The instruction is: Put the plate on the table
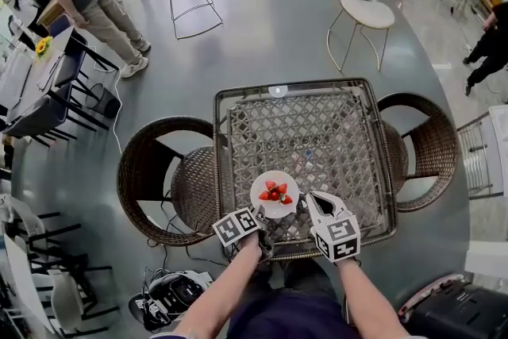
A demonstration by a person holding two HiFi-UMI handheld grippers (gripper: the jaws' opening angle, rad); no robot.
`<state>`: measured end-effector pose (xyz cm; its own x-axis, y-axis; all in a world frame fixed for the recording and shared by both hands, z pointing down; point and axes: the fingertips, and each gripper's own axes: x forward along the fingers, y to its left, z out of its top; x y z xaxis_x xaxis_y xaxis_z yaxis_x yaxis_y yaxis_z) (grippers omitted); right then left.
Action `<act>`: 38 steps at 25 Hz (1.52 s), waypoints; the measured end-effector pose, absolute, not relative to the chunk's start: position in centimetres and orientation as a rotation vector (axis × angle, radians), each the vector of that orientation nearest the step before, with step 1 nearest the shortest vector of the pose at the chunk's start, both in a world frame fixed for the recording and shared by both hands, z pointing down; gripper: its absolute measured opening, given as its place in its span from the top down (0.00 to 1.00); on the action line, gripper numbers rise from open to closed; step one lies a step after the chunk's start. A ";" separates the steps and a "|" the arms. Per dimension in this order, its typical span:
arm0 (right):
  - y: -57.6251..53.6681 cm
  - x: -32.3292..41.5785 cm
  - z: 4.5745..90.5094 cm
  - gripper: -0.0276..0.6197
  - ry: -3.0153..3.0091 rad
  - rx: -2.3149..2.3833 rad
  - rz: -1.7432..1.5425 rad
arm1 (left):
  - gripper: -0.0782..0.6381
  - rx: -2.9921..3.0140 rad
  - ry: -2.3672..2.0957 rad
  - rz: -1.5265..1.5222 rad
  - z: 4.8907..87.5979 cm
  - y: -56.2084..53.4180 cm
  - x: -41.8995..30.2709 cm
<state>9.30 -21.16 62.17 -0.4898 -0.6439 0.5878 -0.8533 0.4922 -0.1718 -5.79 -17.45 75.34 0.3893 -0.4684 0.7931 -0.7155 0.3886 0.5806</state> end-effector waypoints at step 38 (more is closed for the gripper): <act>-19.5 6.4 56.5 0.95 -2.419 1.332 0.600 | 0.88 2.269 -1.246 0.354 56.9 -17.7 -3.8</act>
<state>6.39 -19.55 56.52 -0.5174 -0.7208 0.4613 -0.8528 0.4788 -0.2084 -3.83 -17.72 56.94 0.5421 -0.7031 0.4603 -0.8400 -0.4394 0.3182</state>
